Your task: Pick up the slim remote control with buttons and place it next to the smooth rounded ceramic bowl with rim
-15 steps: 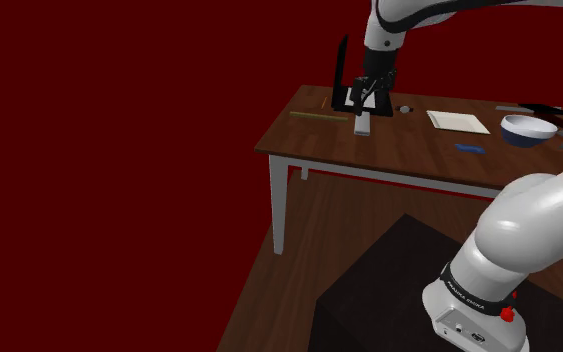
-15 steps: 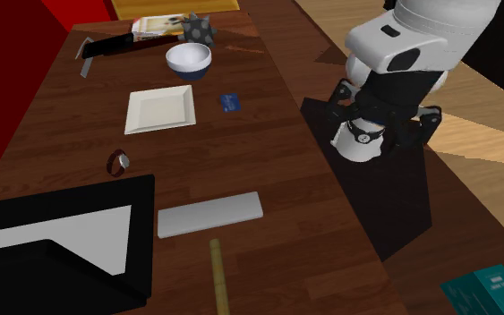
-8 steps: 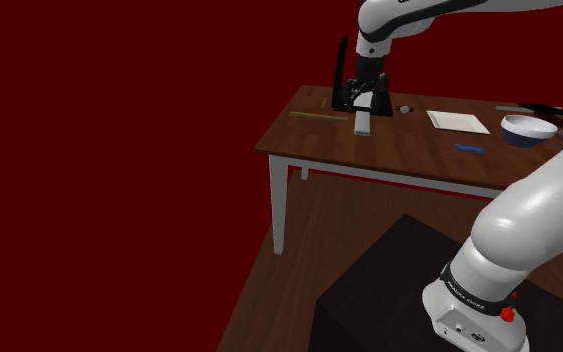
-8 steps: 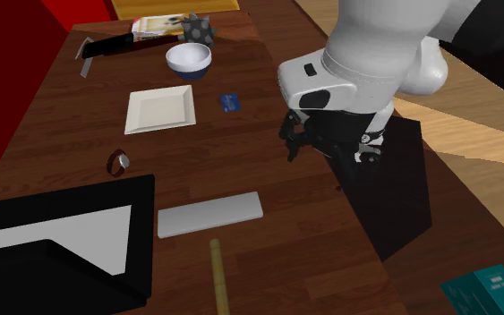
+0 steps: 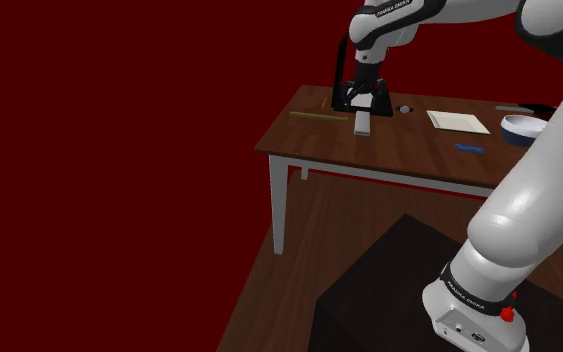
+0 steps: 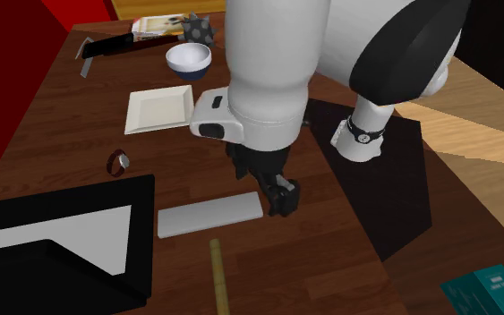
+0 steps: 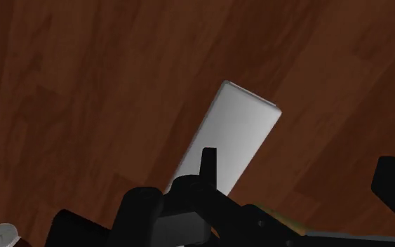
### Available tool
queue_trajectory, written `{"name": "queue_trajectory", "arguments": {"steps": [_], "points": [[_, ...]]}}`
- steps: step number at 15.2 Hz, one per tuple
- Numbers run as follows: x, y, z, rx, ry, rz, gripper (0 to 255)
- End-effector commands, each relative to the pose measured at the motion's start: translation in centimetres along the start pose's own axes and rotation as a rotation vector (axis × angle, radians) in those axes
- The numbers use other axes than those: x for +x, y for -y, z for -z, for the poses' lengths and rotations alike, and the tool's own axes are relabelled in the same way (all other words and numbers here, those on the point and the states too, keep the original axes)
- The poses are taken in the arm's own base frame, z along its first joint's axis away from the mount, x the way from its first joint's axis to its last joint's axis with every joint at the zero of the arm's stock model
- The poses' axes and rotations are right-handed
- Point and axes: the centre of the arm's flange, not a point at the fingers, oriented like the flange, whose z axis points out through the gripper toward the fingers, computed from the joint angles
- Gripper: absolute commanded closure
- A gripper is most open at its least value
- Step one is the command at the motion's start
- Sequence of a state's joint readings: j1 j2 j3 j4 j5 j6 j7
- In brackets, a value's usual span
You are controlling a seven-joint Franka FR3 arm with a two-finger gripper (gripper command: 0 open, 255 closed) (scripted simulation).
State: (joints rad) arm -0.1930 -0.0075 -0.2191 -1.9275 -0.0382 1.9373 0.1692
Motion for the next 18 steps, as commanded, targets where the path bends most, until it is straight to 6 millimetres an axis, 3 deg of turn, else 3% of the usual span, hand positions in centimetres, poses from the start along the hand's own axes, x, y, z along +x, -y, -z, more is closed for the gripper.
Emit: {"name": "queue_trajectory", "arguments": {"steps": [1,7,15,18], "points": [[2.1,-1.2,-1.2,0.002,0.005,-0.064,0],[7.8,-6.0,-4.3,0.009,0.019,-0.251,0],[7.8,-6.1,-8.4,0.009,0.020,-0.253,0],[7.8,-6.1,-8.4,0.009,0.020,-0.253,0]]}}
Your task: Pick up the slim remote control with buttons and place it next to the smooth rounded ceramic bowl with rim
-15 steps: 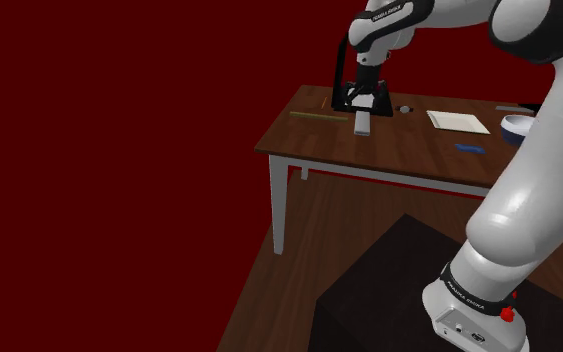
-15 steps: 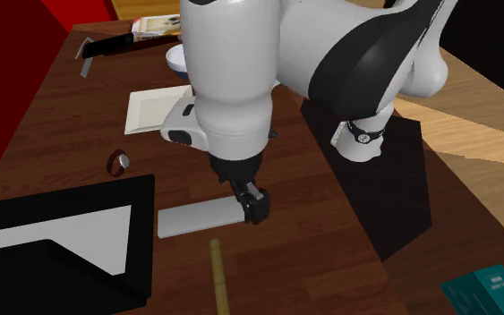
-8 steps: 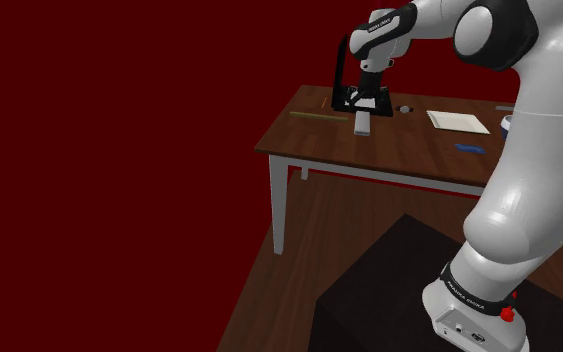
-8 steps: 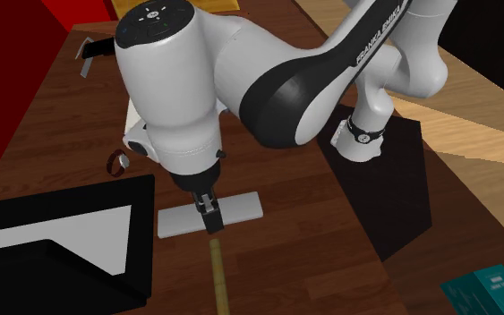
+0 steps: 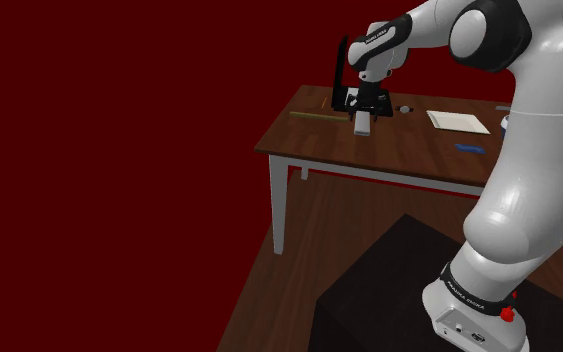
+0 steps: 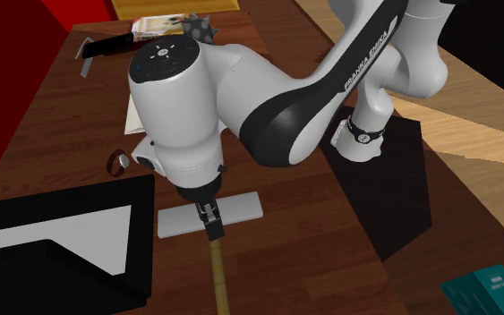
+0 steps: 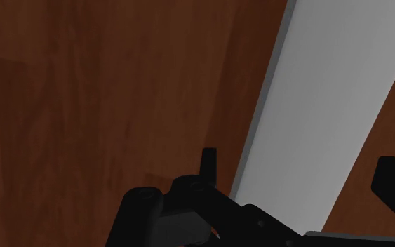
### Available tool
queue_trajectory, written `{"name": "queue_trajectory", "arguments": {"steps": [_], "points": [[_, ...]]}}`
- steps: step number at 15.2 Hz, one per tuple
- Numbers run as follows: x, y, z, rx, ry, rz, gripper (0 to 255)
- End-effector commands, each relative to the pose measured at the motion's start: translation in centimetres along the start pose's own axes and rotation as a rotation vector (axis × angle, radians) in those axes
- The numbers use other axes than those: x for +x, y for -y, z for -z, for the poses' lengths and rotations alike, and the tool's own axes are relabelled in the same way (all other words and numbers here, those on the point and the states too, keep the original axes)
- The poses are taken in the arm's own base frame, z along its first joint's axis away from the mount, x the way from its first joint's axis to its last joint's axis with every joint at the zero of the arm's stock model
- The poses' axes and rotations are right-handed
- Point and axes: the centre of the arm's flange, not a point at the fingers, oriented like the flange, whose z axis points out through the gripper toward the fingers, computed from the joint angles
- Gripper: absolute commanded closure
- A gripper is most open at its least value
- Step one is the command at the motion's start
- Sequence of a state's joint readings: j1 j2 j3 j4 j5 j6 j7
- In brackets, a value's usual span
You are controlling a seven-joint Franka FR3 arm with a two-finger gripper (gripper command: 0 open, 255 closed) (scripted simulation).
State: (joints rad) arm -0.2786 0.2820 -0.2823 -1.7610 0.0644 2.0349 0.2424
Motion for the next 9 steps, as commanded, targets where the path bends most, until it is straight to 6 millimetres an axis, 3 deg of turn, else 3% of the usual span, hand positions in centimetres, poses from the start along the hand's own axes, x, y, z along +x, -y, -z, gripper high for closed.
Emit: {"name": "queue_trajectory", "arguments": {"steps": [1,5,6,9], "points": [[0.01,0.01,-0.10,0.000,0.000,0.000,0],[0.01,0.01,-0.10,0.000,0.000,0.000,0],[0.01,0.01,-0.10,0.000,0.000,0.000,255],[0.01,0.02,-0.10,0.000,0.000,0.000,255]]}}
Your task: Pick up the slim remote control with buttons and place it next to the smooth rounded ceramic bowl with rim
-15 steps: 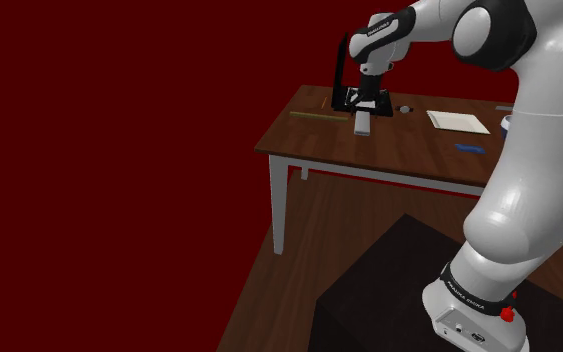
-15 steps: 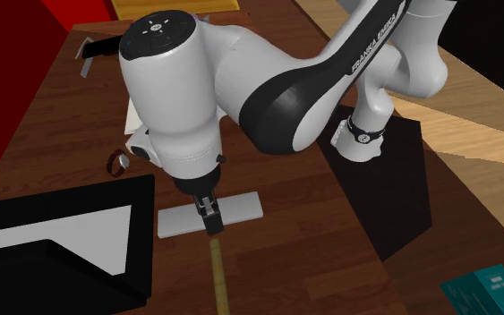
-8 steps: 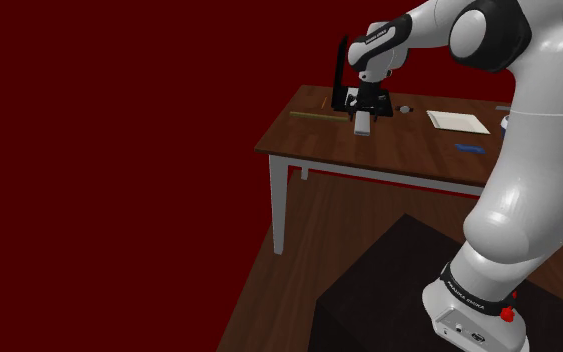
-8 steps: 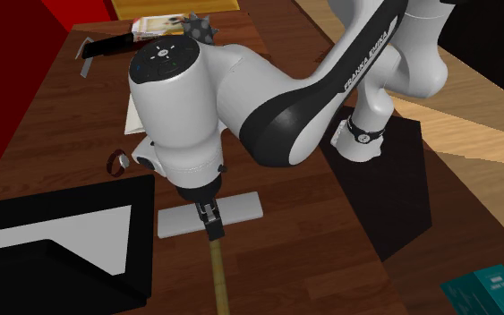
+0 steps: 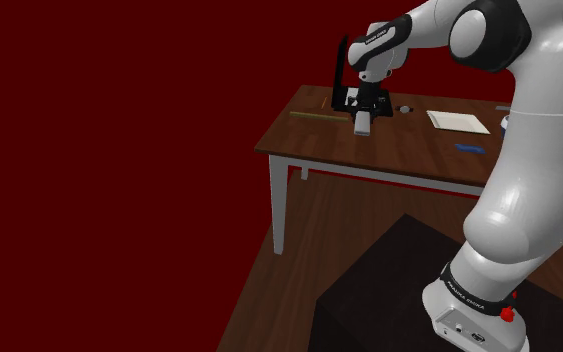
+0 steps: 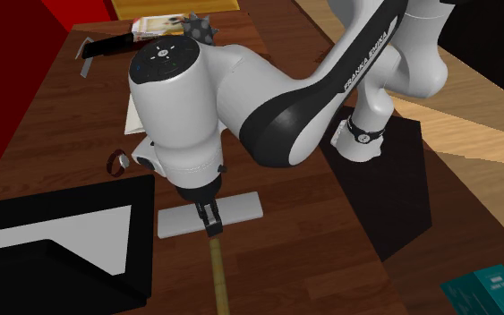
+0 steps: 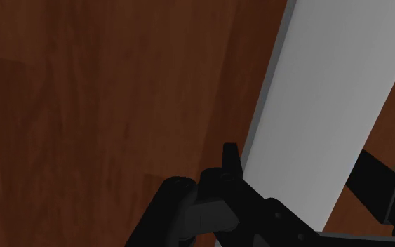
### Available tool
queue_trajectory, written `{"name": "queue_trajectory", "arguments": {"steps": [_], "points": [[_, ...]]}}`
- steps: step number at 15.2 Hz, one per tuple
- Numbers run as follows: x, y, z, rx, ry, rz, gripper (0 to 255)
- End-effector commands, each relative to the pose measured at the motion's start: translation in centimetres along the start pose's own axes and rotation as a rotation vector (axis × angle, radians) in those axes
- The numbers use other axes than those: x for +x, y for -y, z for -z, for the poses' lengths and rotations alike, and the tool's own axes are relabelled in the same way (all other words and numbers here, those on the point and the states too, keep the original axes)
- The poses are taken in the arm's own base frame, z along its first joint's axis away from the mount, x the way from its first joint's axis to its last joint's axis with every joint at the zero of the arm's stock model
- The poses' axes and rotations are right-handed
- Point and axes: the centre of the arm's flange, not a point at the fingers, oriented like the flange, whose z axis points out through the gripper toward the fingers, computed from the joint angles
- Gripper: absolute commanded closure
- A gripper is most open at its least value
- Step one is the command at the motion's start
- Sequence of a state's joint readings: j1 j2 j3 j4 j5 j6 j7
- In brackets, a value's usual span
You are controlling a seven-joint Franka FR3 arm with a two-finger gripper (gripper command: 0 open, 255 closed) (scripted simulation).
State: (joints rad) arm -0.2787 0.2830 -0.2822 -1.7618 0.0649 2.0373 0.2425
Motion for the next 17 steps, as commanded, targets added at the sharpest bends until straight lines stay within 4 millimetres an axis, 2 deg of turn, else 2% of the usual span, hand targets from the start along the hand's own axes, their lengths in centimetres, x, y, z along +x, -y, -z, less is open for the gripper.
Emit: {"name": "queue_trajectory", "arguments": {"steps": [1,6,17], "points": [[0.0,0.0,0.0,0.000,0.000,0.000,255],[0.0,0.0,0.0,0.000,0.000,0.000,255],[0.0,-0.1,5.8,0.000,0.000,0.000,255]]}}
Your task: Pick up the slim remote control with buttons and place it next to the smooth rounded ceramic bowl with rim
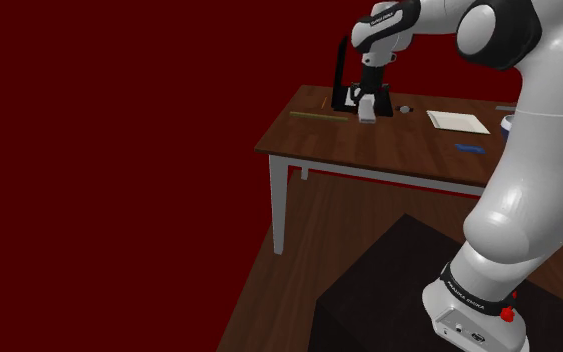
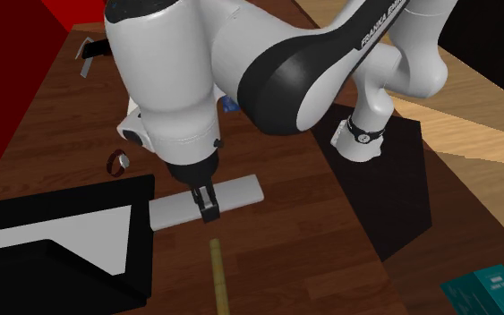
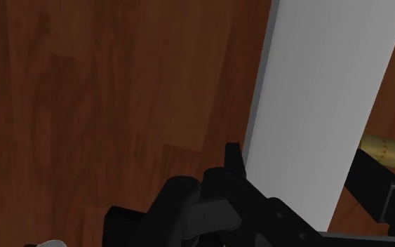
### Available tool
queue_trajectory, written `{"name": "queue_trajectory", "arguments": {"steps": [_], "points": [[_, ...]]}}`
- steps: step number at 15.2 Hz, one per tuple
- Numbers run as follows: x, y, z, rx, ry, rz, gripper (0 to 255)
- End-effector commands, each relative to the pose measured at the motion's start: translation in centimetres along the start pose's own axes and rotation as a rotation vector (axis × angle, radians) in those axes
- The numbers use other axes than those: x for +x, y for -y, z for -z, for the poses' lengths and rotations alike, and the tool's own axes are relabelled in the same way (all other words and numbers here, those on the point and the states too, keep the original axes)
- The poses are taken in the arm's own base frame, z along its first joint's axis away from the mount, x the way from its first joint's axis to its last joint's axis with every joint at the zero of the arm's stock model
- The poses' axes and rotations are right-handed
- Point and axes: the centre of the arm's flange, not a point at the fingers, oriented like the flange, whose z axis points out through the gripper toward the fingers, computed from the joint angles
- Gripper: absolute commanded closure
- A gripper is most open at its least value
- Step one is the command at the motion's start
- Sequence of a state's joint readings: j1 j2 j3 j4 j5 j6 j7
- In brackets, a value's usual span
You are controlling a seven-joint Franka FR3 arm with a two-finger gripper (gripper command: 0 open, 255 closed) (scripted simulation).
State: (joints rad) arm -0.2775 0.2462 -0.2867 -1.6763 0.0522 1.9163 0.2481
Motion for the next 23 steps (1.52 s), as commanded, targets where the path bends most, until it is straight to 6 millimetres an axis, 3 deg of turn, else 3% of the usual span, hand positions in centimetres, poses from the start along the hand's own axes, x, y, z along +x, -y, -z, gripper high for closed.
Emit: {"name": "queue_trajectory", "arguments": {"steps": [1,17,23], "points": [[0.1,0.1,1.1,0.000,0.000,0.000,255],[0.2,-0.1,9.4,0.000,0.000,0.000,255],[-4.3,-6.6,9.4,0.000,0.000,0.000,255]]}}
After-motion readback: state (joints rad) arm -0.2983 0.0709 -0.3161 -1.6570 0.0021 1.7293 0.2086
